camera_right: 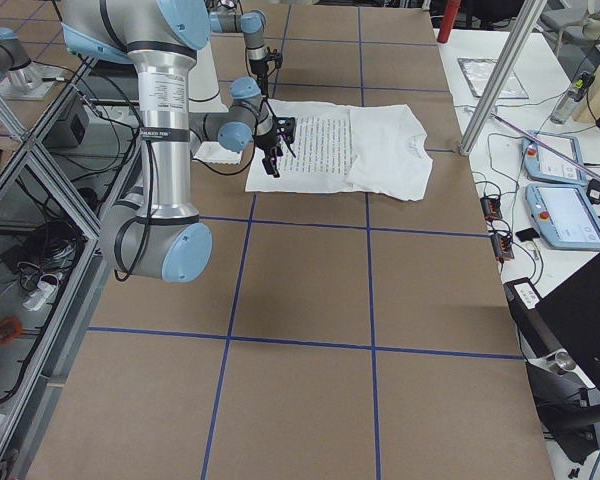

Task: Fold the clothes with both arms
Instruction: 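Grasp the hem corners with both grippers, then hold the hem corners with both grippers and tighten the grip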

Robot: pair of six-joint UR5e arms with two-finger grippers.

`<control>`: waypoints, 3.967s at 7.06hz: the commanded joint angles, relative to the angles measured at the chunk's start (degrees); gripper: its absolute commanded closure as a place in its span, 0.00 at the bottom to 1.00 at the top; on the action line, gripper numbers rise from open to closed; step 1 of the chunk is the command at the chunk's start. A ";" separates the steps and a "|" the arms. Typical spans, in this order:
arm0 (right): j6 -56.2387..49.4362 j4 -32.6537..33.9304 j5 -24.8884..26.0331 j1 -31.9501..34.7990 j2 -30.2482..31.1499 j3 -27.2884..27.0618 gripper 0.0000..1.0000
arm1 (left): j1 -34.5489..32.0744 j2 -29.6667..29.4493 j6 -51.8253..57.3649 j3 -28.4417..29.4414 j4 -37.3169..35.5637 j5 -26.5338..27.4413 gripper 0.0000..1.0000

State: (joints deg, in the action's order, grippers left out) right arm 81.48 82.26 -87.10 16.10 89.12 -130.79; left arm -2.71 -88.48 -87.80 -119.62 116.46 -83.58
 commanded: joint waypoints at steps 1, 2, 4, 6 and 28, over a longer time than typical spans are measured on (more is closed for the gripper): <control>0.00 0.00 0.00 -0.02 0.00 0.01 0.00 | 0.07 -1.16 0.00 0.79 0.00 0.00 0.55; 0.00 0.00 0.00 -0.02 -0.08 0.01 0.00 | 0.07 -1.69 0.09 1.58 0.00 0.00 0.55; 0.00 0.00 0.18 -0.02 -0.09 0.01 0.00 | -0.01 -1.70 0.26 2.29 0.00 0.00 0.56; 0.00 0.00 0.09 -0.02 -0.09 0.01 0.00 | -0.19 -2.57 0.18 2.12 0.00 0.00 1.00; 19.78 -10.28 23.56 -24.80 4.75 10.21 0.49 | -5.55 -1.26 0.00 -10.54 0.17 3.78 1.00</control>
State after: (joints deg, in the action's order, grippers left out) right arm 101.40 71.93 -63.66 -8.27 93.96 -120.91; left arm -8.26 -89.95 -87.65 -130.11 116.63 -79.81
